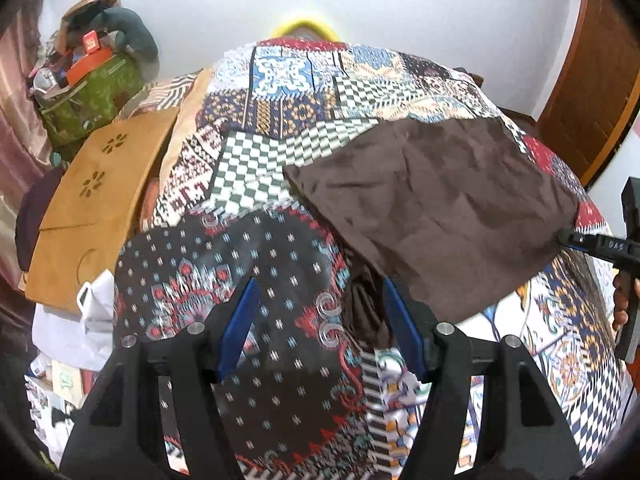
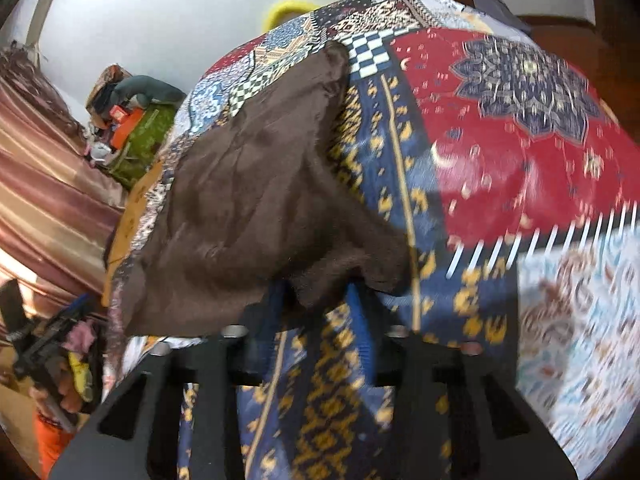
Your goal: Fold small clothes
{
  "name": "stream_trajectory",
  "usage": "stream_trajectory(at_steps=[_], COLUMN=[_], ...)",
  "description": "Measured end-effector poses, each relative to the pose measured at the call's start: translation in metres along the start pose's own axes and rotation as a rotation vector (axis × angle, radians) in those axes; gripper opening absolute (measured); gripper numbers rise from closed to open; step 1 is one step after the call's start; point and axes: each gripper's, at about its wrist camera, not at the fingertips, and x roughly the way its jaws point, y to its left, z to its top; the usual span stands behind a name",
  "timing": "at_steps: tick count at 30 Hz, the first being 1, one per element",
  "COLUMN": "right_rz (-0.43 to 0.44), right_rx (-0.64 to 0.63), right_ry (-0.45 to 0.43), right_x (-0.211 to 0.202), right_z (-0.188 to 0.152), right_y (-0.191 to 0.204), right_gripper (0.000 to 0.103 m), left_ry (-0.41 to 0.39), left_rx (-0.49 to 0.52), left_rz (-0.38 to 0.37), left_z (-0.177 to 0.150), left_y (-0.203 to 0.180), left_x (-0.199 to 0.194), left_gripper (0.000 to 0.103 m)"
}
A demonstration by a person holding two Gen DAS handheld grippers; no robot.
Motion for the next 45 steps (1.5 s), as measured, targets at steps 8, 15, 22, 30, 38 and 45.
stream_trajectory(at_steps=[8,15,22,30,38,45], right_rz=[-0.059,-0.166,-0.252,-0.362,-0.251,-0.078], right_rx=[-0.063,-0.162,-0.227,-0.328,-0.307,-0.281], right_ry=[-0.042,-0.081,-0.043,-0.1,-0.099,-0.047], right_x=[-0.004,-0.004,0.017,0.036,0.003,-0.028], right_z=[0.031,0.08,0.132,0.159,0.144,0.072], right_y=[-0.015,-0.023,-0.044,-0.025,-0.007,0.014], right_gripper=[0.005,0.005,0.005,0.006,0.06,0.061], left_ry=[0.038,0.037,0.069,0.135,0.19,0.175], left_rx=[0.019,0.098,0.183,0.084,0.03,0.157], left_rz=[-0.003,-0.017,-0.147,-0.404,-0.388,-0.221], left_z=[0.052,0.093,0.116,0.118,0.093,0.066], left_y=[0.006,-0.009,-0.036,-0.052,-0.052,-0.075], left_x=[0.048,0.097,0.155,0.177,0.144,0.105], left_gripper=[0.065,0.069,0.073,0.022,0.007,0.008])
